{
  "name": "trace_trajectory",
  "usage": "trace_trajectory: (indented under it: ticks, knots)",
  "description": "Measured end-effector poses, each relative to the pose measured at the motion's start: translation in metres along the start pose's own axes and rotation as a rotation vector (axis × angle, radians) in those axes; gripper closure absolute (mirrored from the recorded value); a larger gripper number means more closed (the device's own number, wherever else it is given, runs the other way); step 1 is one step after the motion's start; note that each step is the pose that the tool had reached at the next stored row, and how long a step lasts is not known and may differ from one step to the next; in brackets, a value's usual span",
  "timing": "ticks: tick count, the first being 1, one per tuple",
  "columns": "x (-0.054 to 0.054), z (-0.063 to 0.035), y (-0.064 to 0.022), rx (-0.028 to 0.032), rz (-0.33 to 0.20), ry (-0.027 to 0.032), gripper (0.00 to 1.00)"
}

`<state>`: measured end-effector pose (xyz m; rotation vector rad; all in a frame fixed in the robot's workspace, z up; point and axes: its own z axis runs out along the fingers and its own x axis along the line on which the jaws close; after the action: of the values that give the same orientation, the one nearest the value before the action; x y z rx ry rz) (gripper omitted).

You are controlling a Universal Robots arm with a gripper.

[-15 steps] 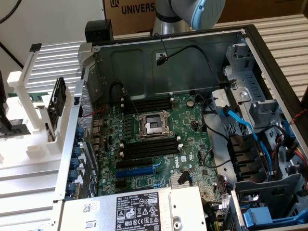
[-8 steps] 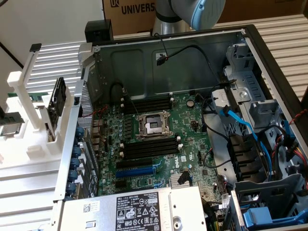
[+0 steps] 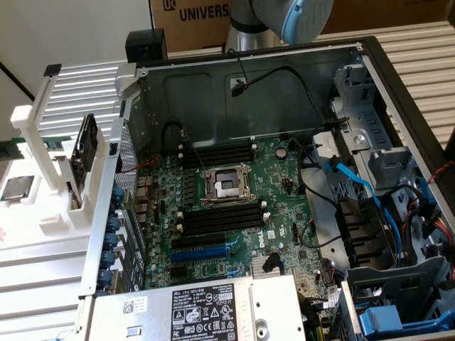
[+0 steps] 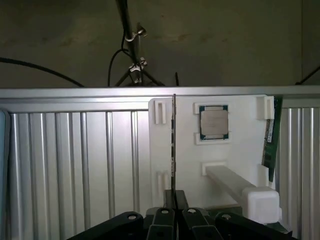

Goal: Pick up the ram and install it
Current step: 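Pick up the ram and move it above insertion slot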

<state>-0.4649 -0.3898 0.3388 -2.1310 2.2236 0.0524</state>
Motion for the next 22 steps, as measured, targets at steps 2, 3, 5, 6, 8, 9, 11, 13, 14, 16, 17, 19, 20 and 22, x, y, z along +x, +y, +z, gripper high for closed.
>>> trace_trajectory:
  ticks: [2,3,5,6,8,9,11,13,14,16,17,19,20,22]
  knots:
    - [-0.001,-0.0089,-0.0003,0.0004,0.003,0.0027,0.88]
    - [-0.001,-0.0134,-0.0007,0.0004,0.004,0.0039,0.88]
    - [-0.001,-0.0154,-0.0007,0.0007,0.004,0.0036,0.88]
    - [-0.001,-0.0154,-0.0007,0.0005,0.004,0.0031,0.88]
    - [-0.001,-0.0155,-0.0009,0.0005,0.004,0.0054,0.88]
    - [-0.001,-0.0159,-0.0015,0.0002,0.004,0.0118,0.88]
    - [-0.002,-0.0203,-0.0064,-0.0011,0.004,0.0178,0.88]
    - [-0.003,-0.0274,-0.0144,-0.0014,0.004,0.0196,0.88]
    - [-0.003,-0.0314,-0.0199,-0.0015,0.004,0.0201,0.88]
    - [-0.004,-0.0406,-0.0335,-0.0013,0.004,0.0216,0.88]
    - [-0.005,-0.0468,-0.0404,-0.0011,0.004,0.0220,0.88]
    - [-0.007,-0.0601,-0.0559,-0.0012,0.004,0.0224,0.88]
    - [-0.007,-0.0634,-0.0683,-0.0012,0.004,0.0224,0.88]
    - [-0.008,-0.0668,-0.0826,-0.0012,0.004,0.0224,0.88]
